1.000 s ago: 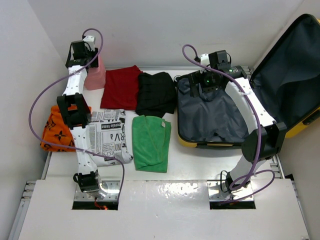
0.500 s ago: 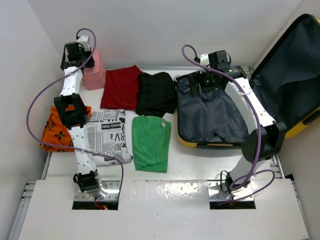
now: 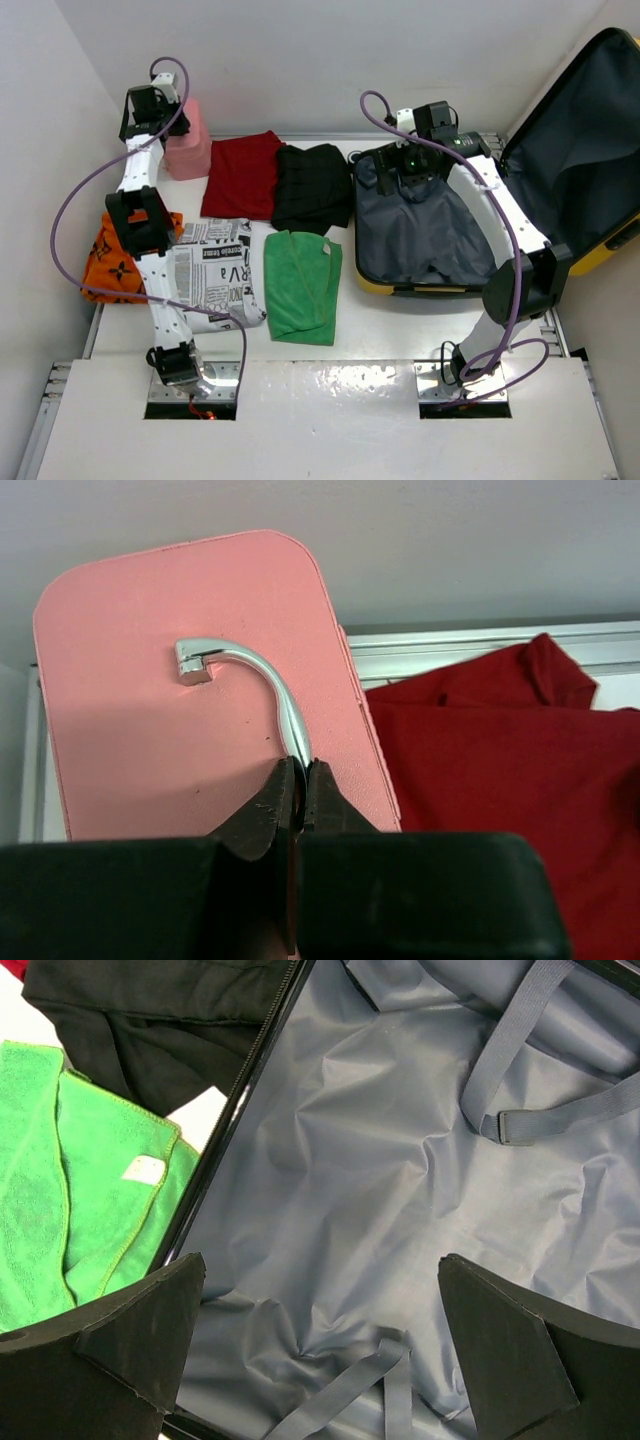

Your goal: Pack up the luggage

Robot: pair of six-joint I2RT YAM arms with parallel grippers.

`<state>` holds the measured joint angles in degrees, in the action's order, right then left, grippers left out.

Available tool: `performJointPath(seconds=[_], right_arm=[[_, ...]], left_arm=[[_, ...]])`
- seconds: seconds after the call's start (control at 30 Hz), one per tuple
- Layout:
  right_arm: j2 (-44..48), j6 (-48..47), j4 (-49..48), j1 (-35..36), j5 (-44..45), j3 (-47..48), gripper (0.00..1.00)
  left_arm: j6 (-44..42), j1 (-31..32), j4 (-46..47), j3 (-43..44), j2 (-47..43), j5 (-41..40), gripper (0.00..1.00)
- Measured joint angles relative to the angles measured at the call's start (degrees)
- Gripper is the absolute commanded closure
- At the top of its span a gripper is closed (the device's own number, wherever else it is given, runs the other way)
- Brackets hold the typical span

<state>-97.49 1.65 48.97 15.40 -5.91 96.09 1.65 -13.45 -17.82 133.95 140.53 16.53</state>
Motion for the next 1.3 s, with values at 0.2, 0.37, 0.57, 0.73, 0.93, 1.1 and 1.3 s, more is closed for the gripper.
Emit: performJointPath(seconds=[0.2, 0.37, 0.57, 0.73, 0.93, 1.1, 1.3], right_arm=[[0.0, 0.0, 0.0, 0.1, 0.0, 0.0, 0.00], [0.0, 0.0, 0.0, 0.1, 0.0, 0.0, 0.00], [0.0, 0.5, 0.0, 0.1, -0.6, 0.0, 0.00], [0.0, 2.3, 0.0, 0.2, -2.8, 1.2, 0.00], [0.0, 6.1, -0.6, -0.5, -5.1, 3.9, 0.00], [0.0, 10.8, -2.0, -3.0, -8.1, 5.8, 0.03], [0.9, 14.0, -4.0, -8.2, -13.8, 5.5, 0.07]], left_arm=[[5.9, -1.2, -0.8, -0.5, -1.5, 3.5, 1.00], [11.4, -1.7, -1.8, -0.5, -2.6, 5.8, 1.00], [17.1, -1.7, -2.2, -0.9, -5.0, 10.0, 1.00], [23.4, -1.7, 1.1, -1.5, -8.4, 14.4, 1.00], [32.5, -1.4, 8.1, -1.7, -11.4, 21.9, 1.00], [37.9, 1.0, 14.2, -7.8, -15.8, 27.4, 1.00], [39.8, 9.6, 15.9, -11.8, -18.2, 32.3, 1.00]])
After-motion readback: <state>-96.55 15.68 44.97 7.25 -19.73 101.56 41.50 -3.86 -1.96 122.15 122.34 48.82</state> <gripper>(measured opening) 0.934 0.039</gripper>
